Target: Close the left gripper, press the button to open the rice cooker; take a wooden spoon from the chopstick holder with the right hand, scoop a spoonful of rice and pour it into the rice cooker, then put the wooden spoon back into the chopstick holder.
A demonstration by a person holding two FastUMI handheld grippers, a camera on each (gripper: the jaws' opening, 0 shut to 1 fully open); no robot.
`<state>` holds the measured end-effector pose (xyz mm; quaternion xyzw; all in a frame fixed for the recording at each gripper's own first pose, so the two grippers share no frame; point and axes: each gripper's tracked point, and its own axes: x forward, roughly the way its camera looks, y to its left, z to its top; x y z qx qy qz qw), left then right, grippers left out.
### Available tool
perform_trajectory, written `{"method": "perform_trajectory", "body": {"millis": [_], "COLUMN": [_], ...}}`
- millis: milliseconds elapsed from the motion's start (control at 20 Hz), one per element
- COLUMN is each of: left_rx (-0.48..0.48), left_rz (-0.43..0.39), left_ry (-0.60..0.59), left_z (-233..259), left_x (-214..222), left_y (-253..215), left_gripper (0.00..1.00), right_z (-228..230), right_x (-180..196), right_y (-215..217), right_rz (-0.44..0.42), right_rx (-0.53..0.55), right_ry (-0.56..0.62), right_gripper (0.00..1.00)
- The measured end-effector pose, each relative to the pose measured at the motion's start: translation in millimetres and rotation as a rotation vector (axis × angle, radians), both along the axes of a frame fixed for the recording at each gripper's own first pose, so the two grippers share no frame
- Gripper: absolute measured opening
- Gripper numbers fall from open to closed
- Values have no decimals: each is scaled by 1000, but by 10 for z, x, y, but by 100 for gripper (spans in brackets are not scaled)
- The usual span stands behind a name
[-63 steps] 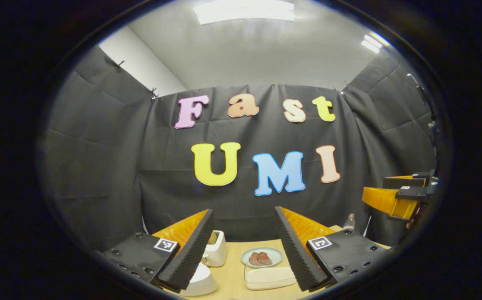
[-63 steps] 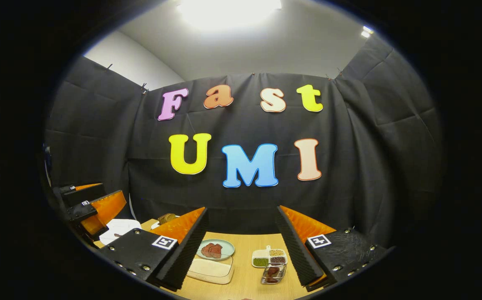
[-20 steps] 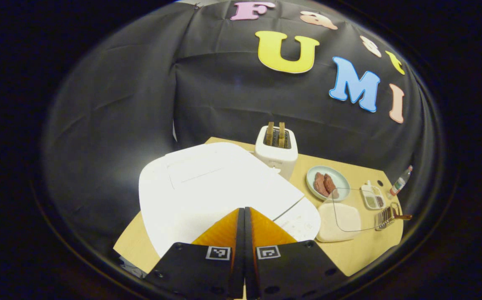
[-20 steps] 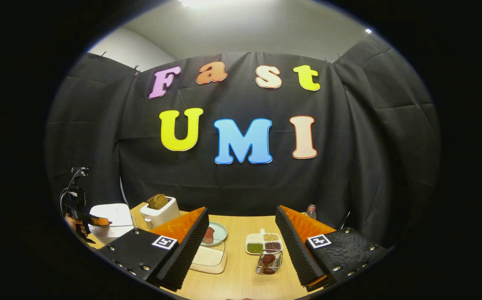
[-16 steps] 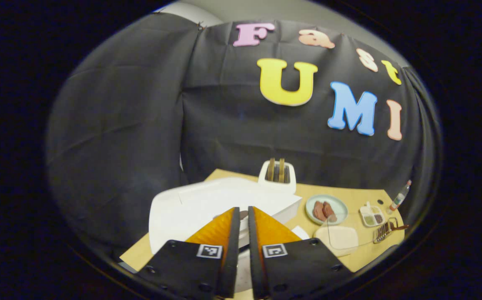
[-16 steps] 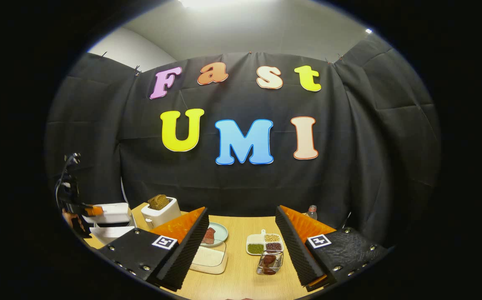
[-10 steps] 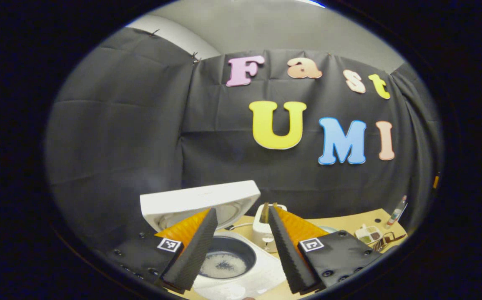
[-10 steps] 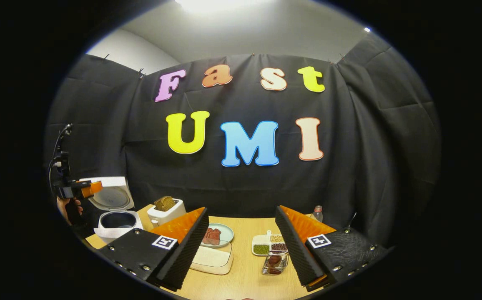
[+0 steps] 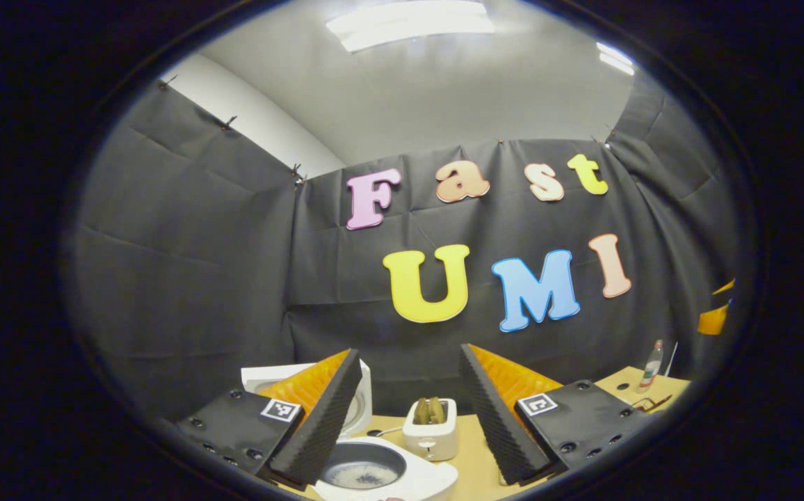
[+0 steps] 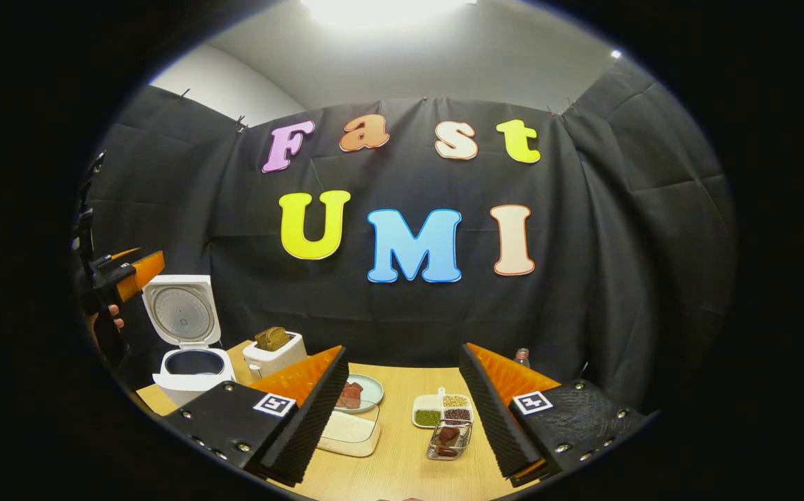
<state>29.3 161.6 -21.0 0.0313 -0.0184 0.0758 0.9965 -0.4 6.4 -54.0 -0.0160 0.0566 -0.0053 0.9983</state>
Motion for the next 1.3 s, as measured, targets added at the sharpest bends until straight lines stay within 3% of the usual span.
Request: {"method": "perform_trajectory", "body": {"millis": [50, 150, 400, 450, 500, 700, 850, 900, 1300], "left_rx": [-34, -85, -101, -110, -117, -156, -175, -181, -168], "left_rz": [-12, -28, -84, -99, -108, -119, -118, -117, -124], "left_ry": [7, 14, 58, 64, 67, 102, 143, 149, 237], "left_z": [8, 21, -58, -60, -78, -251, -381, -403, -746], "left_x": [-14, -14, -8, -3, -1, -10, -68, -91, -12], "left_y": [-70, -146, -398, -479, -534, -675, -750, -761, -892], "left_gripper": [98, 98, 100, 100, 92, 92, 92, 98, 97], "right_z": [-7, 5, -5, -1, 10, -190, -496, -629, -2057], "right_x": [-18, -41, -87, -104, -121, -164, -160, -147, 222], "right_y": [-25, -55, -163, -195, -214, -362, -471, -500, -776], "right_rz": [-4, -9, -28, -30, -30, -43, -58, -58, -115], "right_rx": [-2, -5, -2, -2, -3, -35, -55, -58, -70], "right_ry": [-1, -3, -11, -21, -34, -48, -37, -28, 92], "right_gripper": [98, 98, 98, 98, 98, 98, 98, 98, 98]}}
